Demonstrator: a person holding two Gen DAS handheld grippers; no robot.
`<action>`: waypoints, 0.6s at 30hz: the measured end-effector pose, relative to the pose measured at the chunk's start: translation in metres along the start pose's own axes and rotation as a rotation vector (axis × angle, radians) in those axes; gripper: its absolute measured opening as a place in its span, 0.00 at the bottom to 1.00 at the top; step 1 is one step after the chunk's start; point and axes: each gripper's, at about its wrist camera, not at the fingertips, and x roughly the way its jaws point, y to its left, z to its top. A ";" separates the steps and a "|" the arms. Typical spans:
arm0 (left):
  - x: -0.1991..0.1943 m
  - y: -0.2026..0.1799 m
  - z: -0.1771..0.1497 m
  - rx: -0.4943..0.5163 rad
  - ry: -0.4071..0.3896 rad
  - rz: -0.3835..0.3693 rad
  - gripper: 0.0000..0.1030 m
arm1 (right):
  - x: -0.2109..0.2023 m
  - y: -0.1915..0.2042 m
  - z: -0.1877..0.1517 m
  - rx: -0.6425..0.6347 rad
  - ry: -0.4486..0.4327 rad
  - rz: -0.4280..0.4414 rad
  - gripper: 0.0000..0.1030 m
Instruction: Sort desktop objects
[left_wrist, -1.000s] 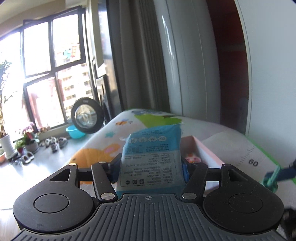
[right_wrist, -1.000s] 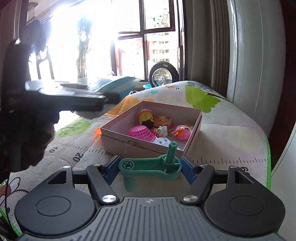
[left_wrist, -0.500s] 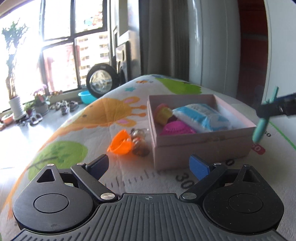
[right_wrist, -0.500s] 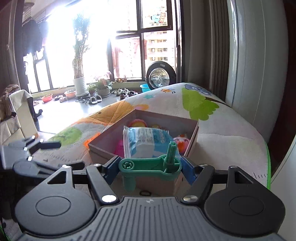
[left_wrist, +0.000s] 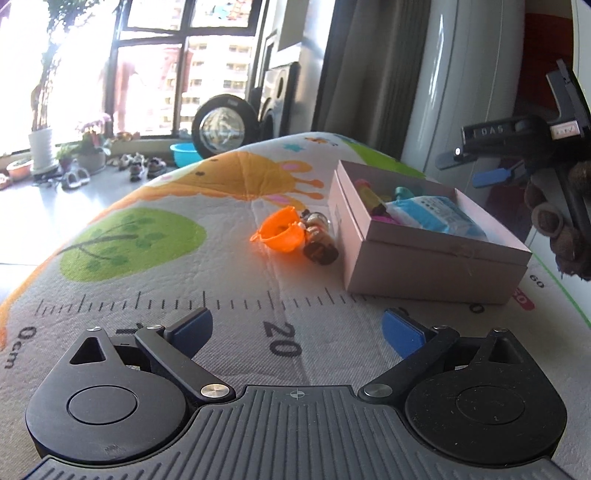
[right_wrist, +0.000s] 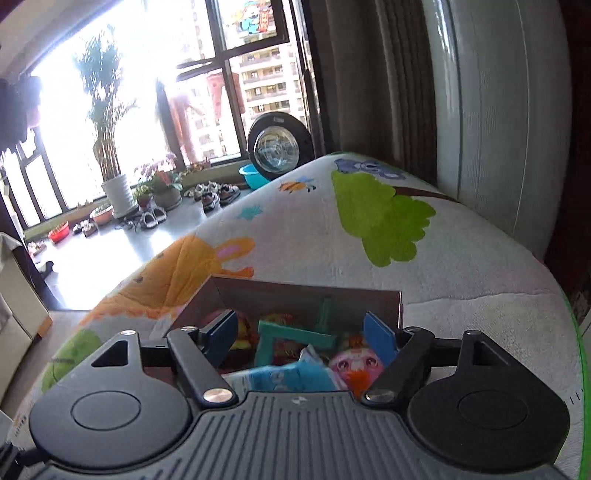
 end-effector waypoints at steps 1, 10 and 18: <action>0.000 0.000 0.000 0.000 0.001 -0.007 0.98 | 0.003 0.005 -0.007 -0.029 0.029 0.005 0.61; -0.001 -0.006 -0.001 0.025 -0.011 -0.003 0.99 | -0.002 0.041 -0.041 -0.189 0.135 0.015 0.69; 0.002 -0.007 -0.001 0.020 0.005 0.024 1.00 | -0.014 0.050 -0.033 -0.170 0.131 0.036 0.72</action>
